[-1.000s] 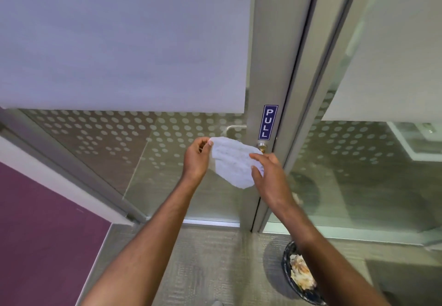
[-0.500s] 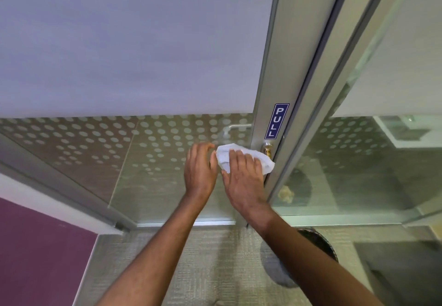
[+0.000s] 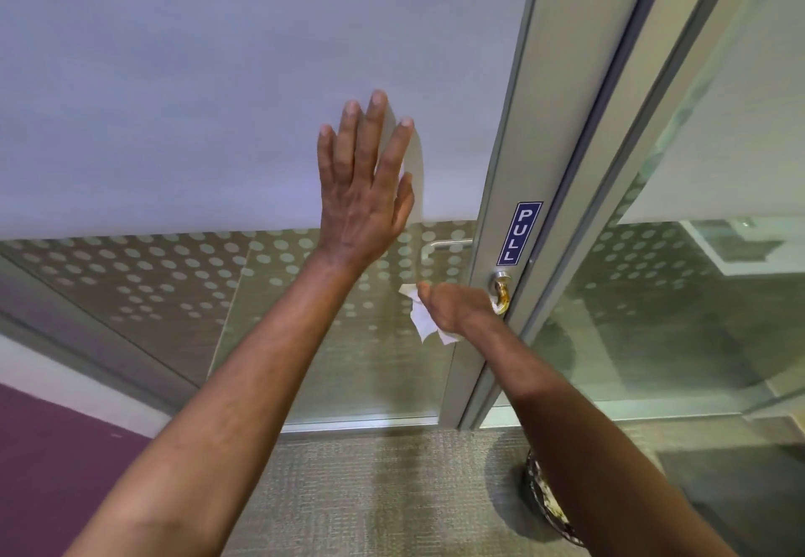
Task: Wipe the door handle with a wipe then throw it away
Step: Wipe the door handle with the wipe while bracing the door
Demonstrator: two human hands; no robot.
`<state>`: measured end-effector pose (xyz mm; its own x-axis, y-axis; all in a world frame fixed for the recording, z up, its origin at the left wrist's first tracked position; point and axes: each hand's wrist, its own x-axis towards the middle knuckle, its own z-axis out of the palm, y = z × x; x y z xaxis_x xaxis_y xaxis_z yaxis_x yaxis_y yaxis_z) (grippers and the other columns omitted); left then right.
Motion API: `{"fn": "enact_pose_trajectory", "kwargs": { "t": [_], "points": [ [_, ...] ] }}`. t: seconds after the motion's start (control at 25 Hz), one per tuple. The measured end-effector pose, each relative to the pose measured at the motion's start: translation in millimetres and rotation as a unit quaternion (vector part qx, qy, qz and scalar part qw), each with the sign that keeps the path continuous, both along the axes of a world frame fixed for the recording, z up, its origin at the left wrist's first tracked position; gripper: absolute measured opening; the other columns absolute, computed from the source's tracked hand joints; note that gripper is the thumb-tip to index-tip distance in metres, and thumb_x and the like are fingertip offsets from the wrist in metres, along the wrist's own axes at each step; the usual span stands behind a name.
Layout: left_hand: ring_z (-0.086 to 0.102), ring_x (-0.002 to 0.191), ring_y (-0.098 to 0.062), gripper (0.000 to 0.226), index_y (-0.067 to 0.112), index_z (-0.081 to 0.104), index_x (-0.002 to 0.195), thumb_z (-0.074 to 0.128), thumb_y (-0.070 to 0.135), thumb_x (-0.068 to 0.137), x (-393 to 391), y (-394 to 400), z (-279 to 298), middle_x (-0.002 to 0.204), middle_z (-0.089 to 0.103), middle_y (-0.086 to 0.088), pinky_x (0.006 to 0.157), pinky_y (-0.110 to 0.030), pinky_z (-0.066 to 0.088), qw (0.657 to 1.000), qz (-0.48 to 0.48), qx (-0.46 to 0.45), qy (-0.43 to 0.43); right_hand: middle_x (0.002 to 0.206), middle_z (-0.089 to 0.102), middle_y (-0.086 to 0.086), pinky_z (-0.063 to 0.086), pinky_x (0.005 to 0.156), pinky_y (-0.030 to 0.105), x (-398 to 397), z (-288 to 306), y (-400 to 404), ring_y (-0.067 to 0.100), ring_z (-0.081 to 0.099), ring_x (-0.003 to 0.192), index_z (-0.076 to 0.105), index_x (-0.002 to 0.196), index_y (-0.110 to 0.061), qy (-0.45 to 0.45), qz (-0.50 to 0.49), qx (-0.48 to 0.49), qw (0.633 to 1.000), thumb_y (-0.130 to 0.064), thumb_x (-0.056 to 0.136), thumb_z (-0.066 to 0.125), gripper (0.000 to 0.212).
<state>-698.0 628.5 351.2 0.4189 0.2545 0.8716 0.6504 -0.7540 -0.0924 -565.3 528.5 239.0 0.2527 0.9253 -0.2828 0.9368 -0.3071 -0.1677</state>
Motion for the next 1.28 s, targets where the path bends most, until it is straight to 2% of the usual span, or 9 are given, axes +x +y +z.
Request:
{"fn": "enact_pose_trajectory", "kwargs": {
  "t": [0.16,0.24,0.32,0.4,0.56,0.76,0.96,1.12,1.28],
  "points": [
    [-0.006,0.158,-0.032,0.065,0.015,0.024,0.158,0.051,0.033,0.102,5,18,-5,0.164,0.024,-0.015,0.124,-0.057,0.002,0.999,0.023,0.026,0.02,0.084,0.071,0.006,0.042,0.064,0.035,-24,-25,-19,0.03,0.071,0.076,0.063,0.113,-0.016,-0.073,-0.039,0.131,0.988,-0.037,0.104,0.043,0.03],
    [-0.013,0.156,-0.027,0.063,0.016,0.025,0.158,0.049,0.035,0.103,8,22,-8,0.164,0.02,-0.012,0.124,-0.056,0.0,0.999,0.023,0.029,0.008,0.085,0.066,0.004,0.046,0.074,0.042,-29,-48,-37,0.027,0.063,0.077,0.063,0.119,-0.016,-0.093,-0.068,0.228,0.967,-0.036,0.106,0.041,0.033],
    [-0.004,0.158,-0.033,0.062,0.016,0.026,0.157,0.047,0.036,0.103,9,23,-11,0.163,0.023,-0.011,0.125,-0.055,0.0,0.999,0.023,0.039,0.005,0.099,0.059,0.005,0.044,0.093,0.046,-27,-71,-54,0.028,0.055,0.089,0.051,0.144,-0.012,-0.15,-0.031,0.264,0.952,-0.027,0.104,0.048,0.042],
    [0.014,0.152,-0.04,0.062,0.016,0.028,0.156,0.049,0.037,0.102,11,25,-12,0.162,0.029,-0.012,0.124,-0.055,0.001,0.998,0.025,0.054,0.006,0.098,0.057,0.006,0.043,0.091,0.045,-20,-74,-54,0.028,0.054,0.088,0.049,0.146,-0.01,-0.184,-0.002,0.275,0.944,-0.026,0.105,0.048,0.044],
    [0.019,0.148,-0.041,0.062,0.016,0.027,0.156,0.048,0.037,0.102,11,25,-13,0.162,0.021,-0.01,0.123,-0.057,0.003,0.998,0.026,0.058,0.003,0.077,0.067,0.002,0.038,0.059,0.036,-30,-41,-24,0.023,0.059,0.063,0.059,0.109,-0.015,-0.171,-0.052,0.183,0.967,-0.038,0.107,0.015,0.049],
    [0.008,0.153,-0.037,0.063,0.017,0.026,0.157,0.047,0.038,0.102,11,26,-13,0.163,0.022,-0.01,0.124,-0.055,0.001,0.997,0.038,0.065,0.006,0.101,0.071,0.004,0.043,0.063,0.036,-21,-7,-3,0.03,0.071,0.089,0.056,0.126,-0.017,-0.114,-0.02,-0.001,0.993,-0.018,0.103,0.04,0.029],
    [-0.006,0.158,-0.032,0.063,0.018,0.024,0.158,0.046,0.038,0.103,10,25,-12,0.164,0.019,-0.009,0.125,-0.054,-0.003,0.998,0.033,0.053,0.001,0.095,0.07,-0.003,0.044,0.077,0.039,-30,-39,-33,0.023,0.066,0.084,0.06,0.122,-0.021,-0.09,-0.064,0.232,0.966,-0.037,0.109,0.024,0.041],
    [0.014,0.15,-0.038,0.063,0.017,0.025,0.157,0.047,0.038,0.103,11,24,-12,0.163,0.02,-0.009,0.124,-0.055,0.001,0.998,0.032,0.057,0.009,0.118,0.064,0.009,0.037,0.114,0.05,-11,-88,-67,0.032,0.058,0.113,0.048,0.148,-0.008,-0.159,-0.014,0.333,0.929,-0.02,0.101,0.056,0.049],
    [0.019,0.148,-0.039,0.062,0.017,0.026,0.157,0.046,0.038,0.103,11,24,-12,0.162,0.021,-0.009,0.122,-0.06,0.012,0.998,0.03,0.053,0.009,0.099,0.059,0.01,0.044,0.1,0.047,16,-85,-70,0.034,0.057,0.095,0.06,0.117,-0.009,-0.176,0.011,0.352,0.919,-0.028,0.102,0.053,0.025]
  ]
}}
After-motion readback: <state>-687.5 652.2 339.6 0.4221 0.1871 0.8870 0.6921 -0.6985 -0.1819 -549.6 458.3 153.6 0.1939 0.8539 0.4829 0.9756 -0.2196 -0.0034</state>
